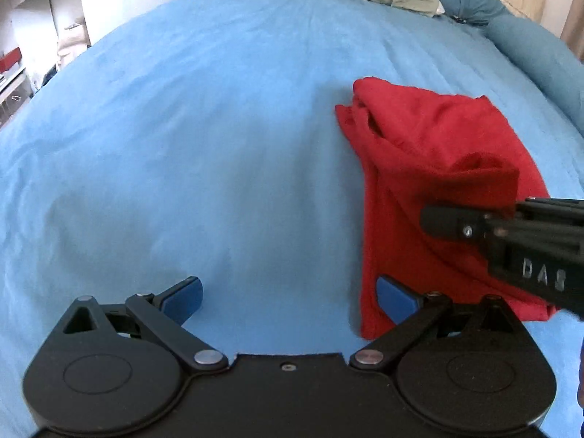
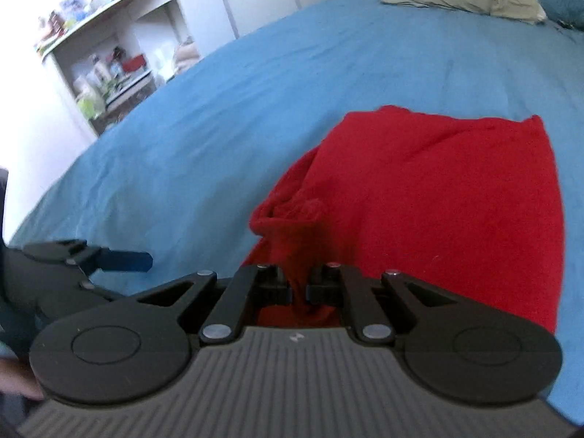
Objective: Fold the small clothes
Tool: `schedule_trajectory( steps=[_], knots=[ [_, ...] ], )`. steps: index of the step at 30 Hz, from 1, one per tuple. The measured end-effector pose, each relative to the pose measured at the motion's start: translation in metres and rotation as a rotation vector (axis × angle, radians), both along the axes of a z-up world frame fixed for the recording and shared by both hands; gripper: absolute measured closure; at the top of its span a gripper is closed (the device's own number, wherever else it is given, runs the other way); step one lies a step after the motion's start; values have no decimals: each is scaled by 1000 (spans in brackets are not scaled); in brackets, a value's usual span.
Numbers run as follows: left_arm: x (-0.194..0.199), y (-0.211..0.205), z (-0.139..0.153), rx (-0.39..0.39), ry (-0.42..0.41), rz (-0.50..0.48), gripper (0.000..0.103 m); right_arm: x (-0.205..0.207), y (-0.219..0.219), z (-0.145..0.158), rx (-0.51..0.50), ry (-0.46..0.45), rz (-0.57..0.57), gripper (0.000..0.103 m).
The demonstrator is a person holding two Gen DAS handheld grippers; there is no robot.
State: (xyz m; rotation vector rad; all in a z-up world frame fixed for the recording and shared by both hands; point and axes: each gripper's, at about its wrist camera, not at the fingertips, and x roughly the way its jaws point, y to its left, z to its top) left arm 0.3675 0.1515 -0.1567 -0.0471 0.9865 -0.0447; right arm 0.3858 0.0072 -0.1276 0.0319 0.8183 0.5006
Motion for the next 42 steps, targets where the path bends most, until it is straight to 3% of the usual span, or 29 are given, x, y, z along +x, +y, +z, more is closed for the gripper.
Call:
schedule_trajectory(
  steps=[1,3,4,7,10,13,16,19,24,28,30,38,40,42],
  knots=[
    [-1,-3,3,6,-2,-5,1,-4,3,3,-22,-18,14,74],
    [-4,-4,10,33,-3,-17,1,-8,1,13,-46,-52,44,38],
    [-7,-3,12,44,-4,-27,1,-18,-6,21,-35,-85,50,33],
    [-25,-5,23,56,-18,-62,1,-39,-41,43,-5,-154,13,28],
    [-42,-3,31,8,-17,-93,1,-58,-82,53,4,-178,-45,28],
    [-47,-15,44,-35,-72,-115,1,-71,-101,44,-70,-179,-95,28],
    [-38,-26,52,-43,-112,-101,1,-80,-115,25,-103,-124,-127,28],
    [-23,-33,54,-79,-124,-96,7,-92,-115,6,-144,-102,-151,28],
    [0,-34,43,-197,-103,-54,45,-97,-112,-11,-119,-81,-191,28],
    [4,-28,35,-184,-125,33,65,-93,-106,-18,-112,-82,-220,28],
    [5,-22,28,-201,-105,59,93,-94,-107,-21,-101,-75,-228,28],
    [-3,-20,21,-209,-95,43,94,-94,-116,-24,-102,-109,-272,29],
    [-1,-21,23,-209,-97,42,94,-90,-114,-25,-121,-111,-268,42],
    [-3,-20,25,-214,-97,39,94,-89,-114,-24,-117,-122,-260,77]
  ],
)
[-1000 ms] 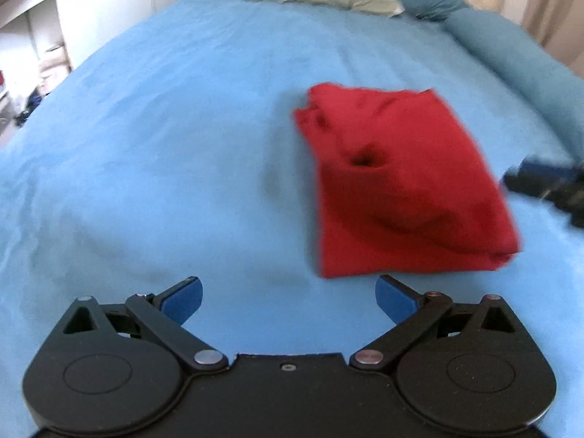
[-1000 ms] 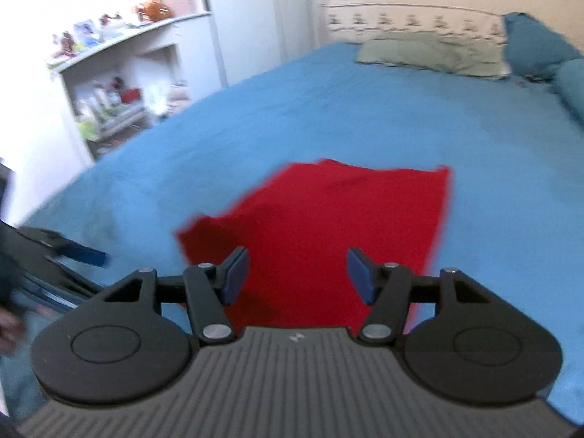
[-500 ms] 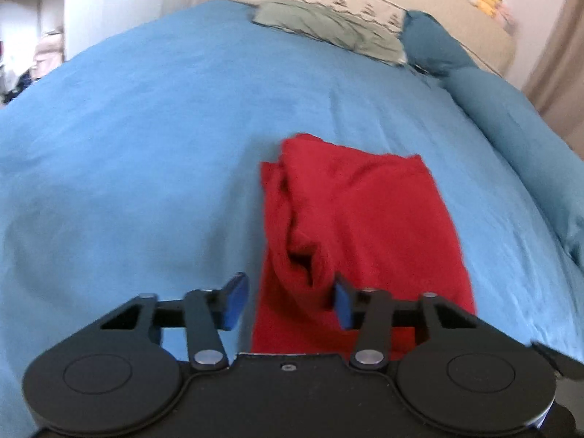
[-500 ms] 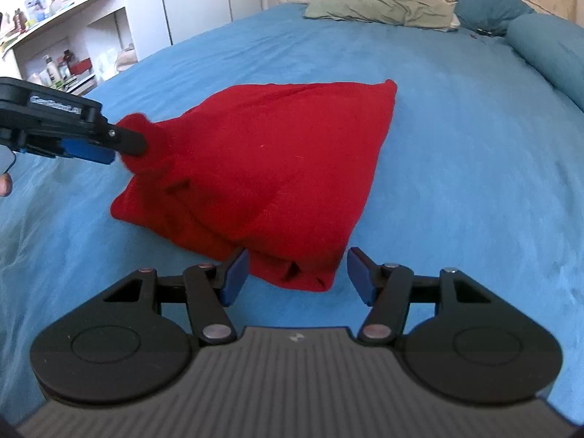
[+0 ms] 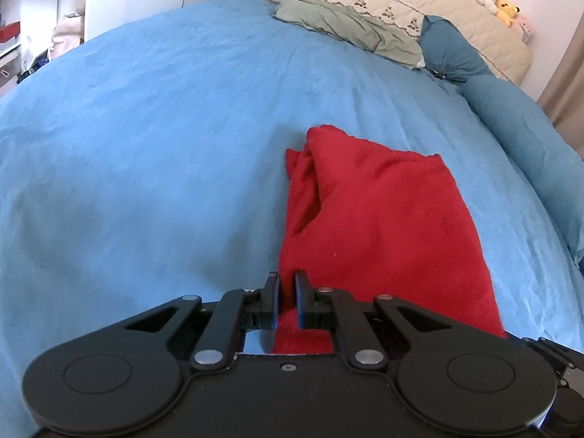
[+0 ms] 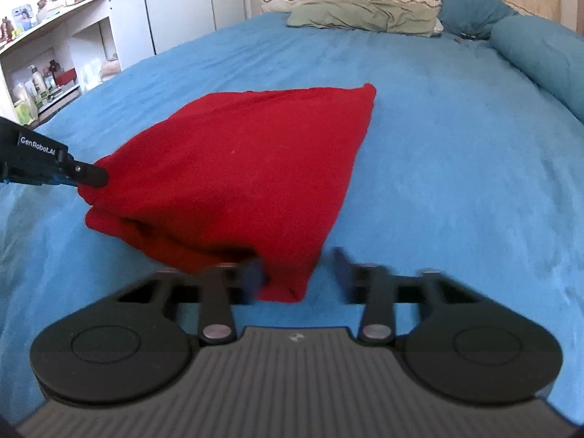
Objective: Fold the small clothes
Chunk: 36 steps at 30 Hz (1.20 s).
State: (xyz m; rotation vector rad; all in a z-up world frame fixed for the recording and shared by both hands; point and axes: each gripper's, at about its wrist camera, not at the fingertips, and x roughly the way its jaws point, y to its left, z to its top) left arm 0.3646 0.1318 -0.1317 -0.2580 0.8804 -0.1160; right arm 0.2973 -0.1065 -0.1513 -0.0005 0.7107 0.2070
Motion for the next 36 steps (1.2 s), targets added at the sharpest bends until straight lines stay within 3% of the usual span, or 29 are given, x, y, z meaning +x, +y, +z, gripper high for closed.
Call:
schedule_trajectory(
  steps=[5,8,10,14,16,19,20,21,22,23,24,25,29,33,36],
  knots=[
    [-12,-4,9,-2,-10,-35,94,-7,-16,12,57,-71,-90,82],
    [-18,-14,-3,73,6,-65,95,-7,-27,4,65,-37,-110,83],
    [-20,-14,-19,80,41,-67,94,-6,-32,-5,79,-6,-116,83],
    [-24,-19,-24,130,21,-81,94,-8,-29,-13,44,2,-86,82],
    [-25,-23,-20,168,18,-97,94,-8,-30,-11,33,8,-67,79],
    [-30,-25,-1,200,-27,-100,91,-16,-39,0,61,-20,-54,52],
    [-33,-24,10,214,-58,-102,79,-21,-44,5,68,-33,-50,42],
    [-34,-22,19,223,-82,-101,58,-23,-47,10,67,-41,-50,35],
    [-34,-20,28,226,-104,-99,45,-25,-52,17,66,-51,-48,32],
    [-31,-18,39,221,-126,-101,22,-25,-56,25,70,-66,-45,22],
    [-27,-16,46,209,-139,-108,5,-23,-60,34,79,-74,-44,8],
    [-22,-14,53,195,-151,-116,1,-18,-64,43,92,-76,-45,1],
    [16,-11,66,110,-120,-148,0,17,-72,72,155,-17,-36,0],
    [70,-6,44,-24,-3,-186,0,76,-74,69,194,135,-62,0],
    [101,-8,17,-42,80,-201,3,114,-78,49,291,250,-89,0]
  ],
)
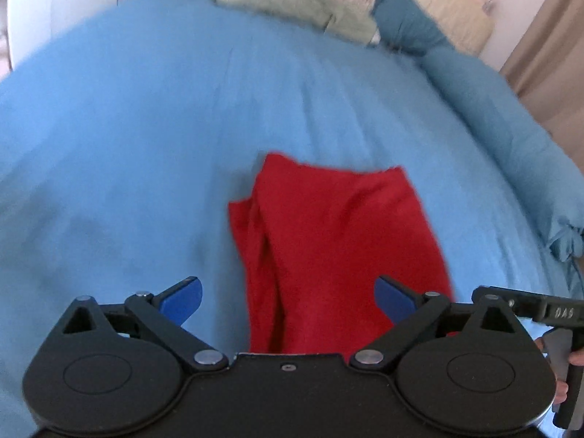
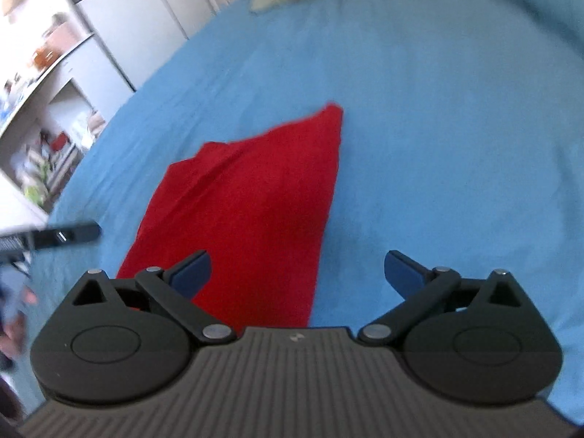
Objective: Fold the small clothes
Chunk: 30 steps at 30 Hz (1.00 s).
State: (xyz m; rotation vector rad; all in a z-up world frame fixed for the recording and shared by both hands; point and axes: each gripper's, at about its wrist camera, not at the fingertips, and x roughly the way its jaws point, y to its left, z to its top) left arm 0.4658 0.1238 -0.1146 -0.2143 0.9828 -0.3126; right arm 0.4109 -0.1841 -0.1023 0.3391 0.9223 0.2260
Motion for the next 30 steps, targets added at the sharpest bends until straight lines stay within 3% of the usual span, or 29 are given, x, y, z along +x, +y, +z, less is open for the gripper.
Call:
schedule_trajectory(
  steps=[5,9,10,11,12,13,15,17,21,26,30],
  knots=[
    [23,-3,-36,-57,94,-28,17,32,1,-42,107,143,5,0],
    [27,-4,-52,-79,103,-30,22,37,3,-55,140,94,-8,0],
    [28,-6,-53,-83,99,-30,23,38,5,-56,151,82,5,5],
    [27,-7,-54,-89,98,-34,32,40,8,-57,163,80,24,25],
    [26,-9,-55,-101,99,-41,49,41,11,-59,181,87,41,34],
    [27,-11,-55,-104,104,-42,53,43,13,-59,181,93,37,35],
    [25,-16,-50,-83,92,-30,66,41,18,-56,156,71,29,52],
    [20,-21,-39,-62,66,-30,73,37,21,-47,146,39,28,58],
    [0,-45,-12,23,-5,-87,75,25,20,-22,182,-2,35,61],
    [-45,-74,23,-2,-47,-130,75,-14,0,24,187,-54,67,62],
    [-93,-100,29,-51,-63,-151,75,-67,-33,48,161,-80,82,61]
  ],
)
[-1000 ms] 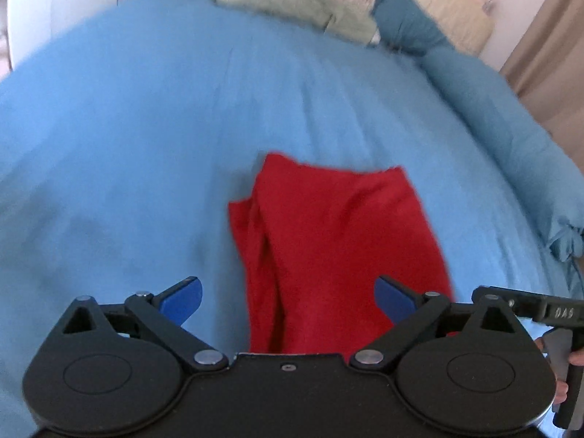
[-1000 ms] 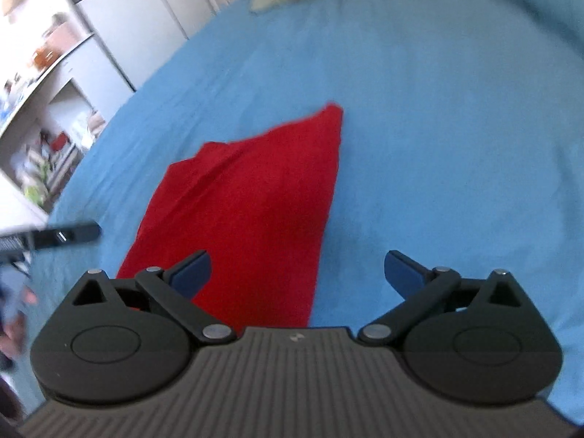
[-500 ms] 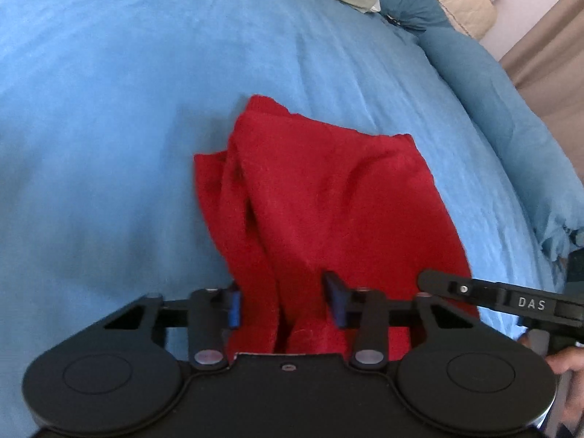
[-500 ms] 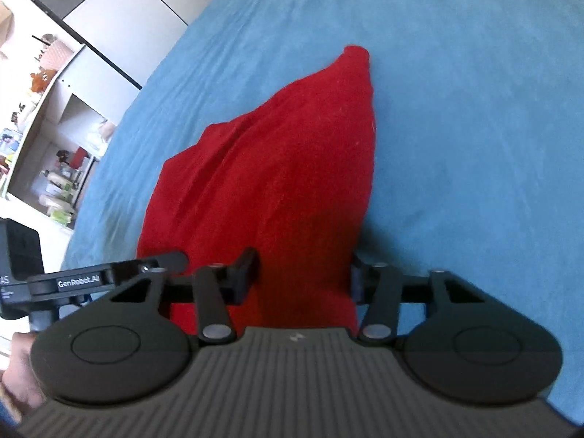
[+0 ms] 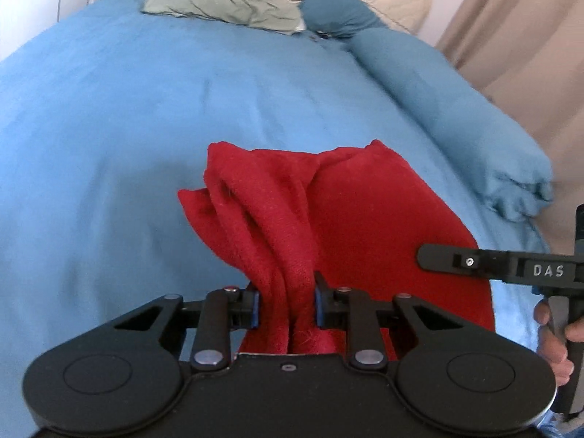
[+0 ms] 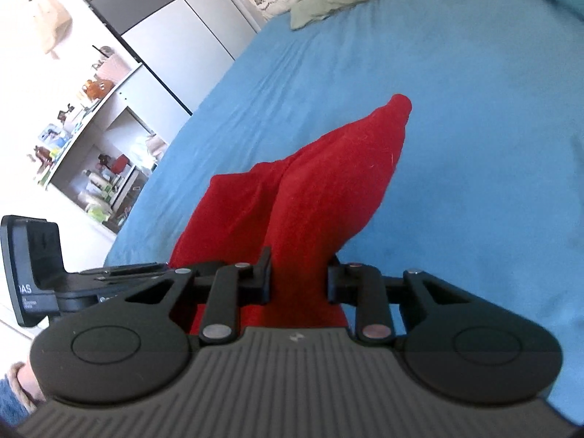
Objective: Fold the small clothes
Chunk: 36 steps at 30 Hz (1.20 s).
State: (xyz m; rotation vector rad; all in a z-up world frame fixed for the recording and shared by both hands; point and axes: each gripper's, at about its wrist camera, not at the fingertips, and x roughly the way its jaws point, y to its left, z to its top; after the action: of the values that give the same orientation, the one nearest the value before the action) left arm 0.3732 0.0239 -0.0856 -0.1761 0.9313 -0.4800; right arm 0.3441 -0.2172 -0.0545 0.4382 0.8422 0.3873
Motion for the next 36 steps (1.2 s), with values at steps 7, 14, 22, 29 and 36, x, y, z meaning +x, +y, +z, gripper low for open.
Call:
schedule_trajectory(
  steps=[7,14,22,29,36],
  knots=[
    [-54,-64,-45,41,61,-35,74,-75,-49,-31,-92,41,-17,61],
    [-67,-62,-61,146,-25,51,33,-104,-93,-91,-49,28,-76,43],
    [-77,-42,-66,205,-66,98,19,-123,-109,-84,-87,-35,-202,10],
    [-80,-39,-66,241,-66,140,18,-117,-98,-90,-173,6,-220,10],
    [-147,-37,27,294,-248,178,2,-172,-90,-18,-194,-112,-191,9]
  ],
)
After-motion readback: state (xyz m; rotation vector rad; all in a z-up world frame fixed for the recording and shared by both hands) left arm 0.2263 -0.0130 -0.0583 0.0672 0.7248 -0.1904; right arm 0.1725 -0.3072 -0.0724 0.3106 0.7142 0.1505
